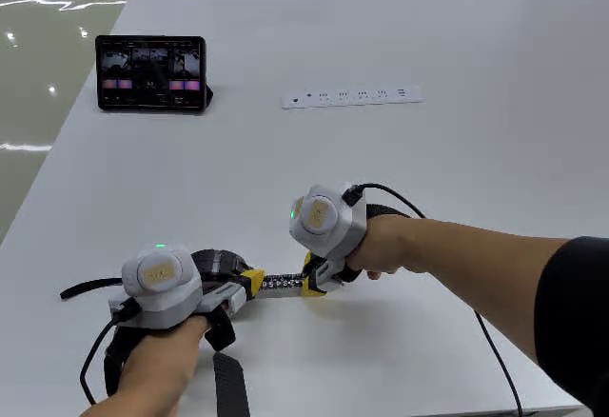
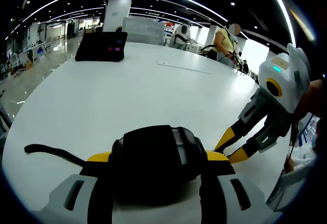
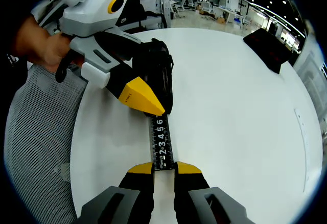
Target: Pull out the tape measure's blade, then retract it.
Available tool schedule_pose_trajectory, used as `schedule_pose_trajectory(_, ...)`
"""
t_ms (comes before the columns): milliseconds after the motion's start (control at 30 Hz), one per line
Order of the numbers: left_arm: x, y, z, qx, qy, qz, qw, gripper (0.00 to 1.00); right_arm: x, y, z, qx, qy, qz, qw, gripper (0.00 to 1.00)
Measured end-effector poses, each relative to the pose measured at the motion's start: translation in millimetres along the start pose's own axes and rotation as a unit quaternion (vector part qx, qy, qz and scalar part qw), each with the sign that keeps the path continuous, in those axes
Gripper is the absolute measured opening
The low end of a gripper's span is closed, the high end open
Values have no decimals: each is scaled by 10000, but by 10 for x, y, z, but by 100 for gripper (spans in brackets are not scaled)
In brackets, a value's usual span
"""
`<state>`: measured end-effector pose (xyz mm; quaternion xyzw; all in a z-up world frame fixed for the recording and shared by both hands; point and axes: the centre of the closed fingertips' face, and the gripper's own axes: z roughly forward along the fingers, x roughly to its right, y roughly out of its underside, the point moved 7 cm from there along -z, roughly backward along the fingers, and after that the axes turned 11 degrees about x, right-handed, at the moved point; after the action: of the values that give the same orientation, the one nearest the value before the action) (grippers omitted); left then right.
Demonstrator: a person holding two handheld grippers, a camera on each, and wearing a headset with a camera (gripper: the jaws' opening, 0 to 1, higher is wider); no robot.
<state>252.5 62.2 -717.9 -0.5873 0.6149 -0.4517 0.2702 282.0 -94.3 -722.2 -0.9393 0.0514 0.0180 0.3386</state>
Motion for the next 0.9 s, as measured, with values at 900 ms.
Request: schedule_pose_trajectory(900,-10,-1,10,-11,-9,-50,10000,64,-6,-88,91,99,7,-52,9999,10)
